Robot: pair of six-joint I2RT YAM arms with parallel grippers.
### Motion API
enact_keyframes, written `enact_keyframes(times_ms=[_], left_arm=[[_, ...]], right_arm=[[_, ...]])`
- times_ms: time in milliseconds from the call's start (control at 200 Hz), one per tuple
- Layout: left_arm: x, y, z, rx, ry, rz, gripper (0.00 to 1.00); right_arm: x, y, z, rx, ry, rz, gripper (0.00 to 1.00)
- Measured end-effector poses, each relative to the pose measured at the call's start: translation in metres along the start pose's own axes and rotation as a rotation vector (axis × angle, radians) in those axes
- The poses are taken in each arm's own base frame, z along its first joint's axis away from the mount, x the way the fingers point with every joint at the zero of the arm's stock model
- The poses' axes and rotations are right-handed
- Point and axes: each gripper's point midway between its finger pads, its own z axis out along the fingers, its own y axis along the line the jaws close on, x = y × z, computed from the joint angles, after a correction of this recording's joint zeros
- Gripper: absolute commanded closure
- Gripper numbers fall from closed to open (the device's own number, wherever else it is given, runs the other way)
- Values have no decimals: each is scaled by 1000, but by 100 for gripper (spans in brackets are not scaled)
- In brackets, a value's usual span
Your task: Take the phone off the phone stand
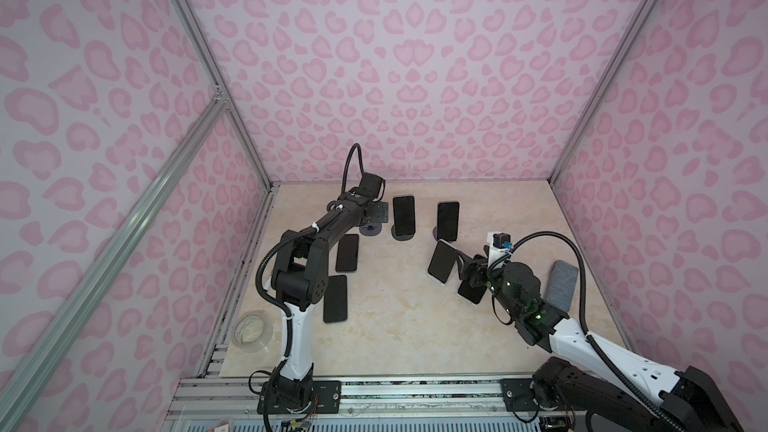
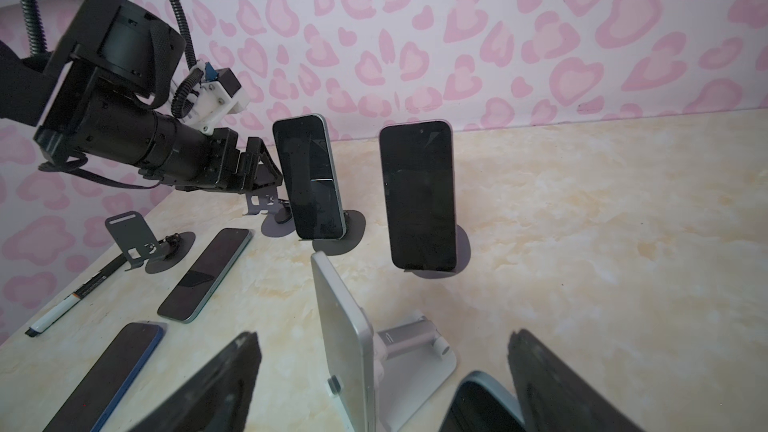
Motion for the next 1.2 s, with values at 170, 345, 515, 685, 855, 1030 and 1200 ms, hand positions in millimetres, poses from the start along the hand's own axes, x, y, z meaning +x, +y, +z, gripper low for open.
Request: enact_keyframes(times_ms=[170, 345, 515, 685, 855, 1030, 1200], left_arm=[[-29, -6, -51, 79, -87, -10, 4], [-56, -7, -119, 164, -219, -34, 4], [-32, -5, -149, 195, -234, -31, 4], [17, -22, -177, 258, -249, 25, 4], [61, -57, -201, 363, -278, 108, 4], [75, -93, -226, 491, -343, 159, 4], [91, -122, -240, 582, -356, 201, 4]], right_arm=[[-1, 2, -1, -5, -5, 1, 5], [-3, 2, -2, -5, -11, 2, 5], [-8, 5, -5, -16, -25, 4, 4], [-14, 14, -10, -54, -58, 4, 1], [-19, 26, -15, -122, -76, 17, 1], [-33, 55, -27, -280, -94, 12, 1], [-42, 47, -41, -261, -156, 29, 2]])
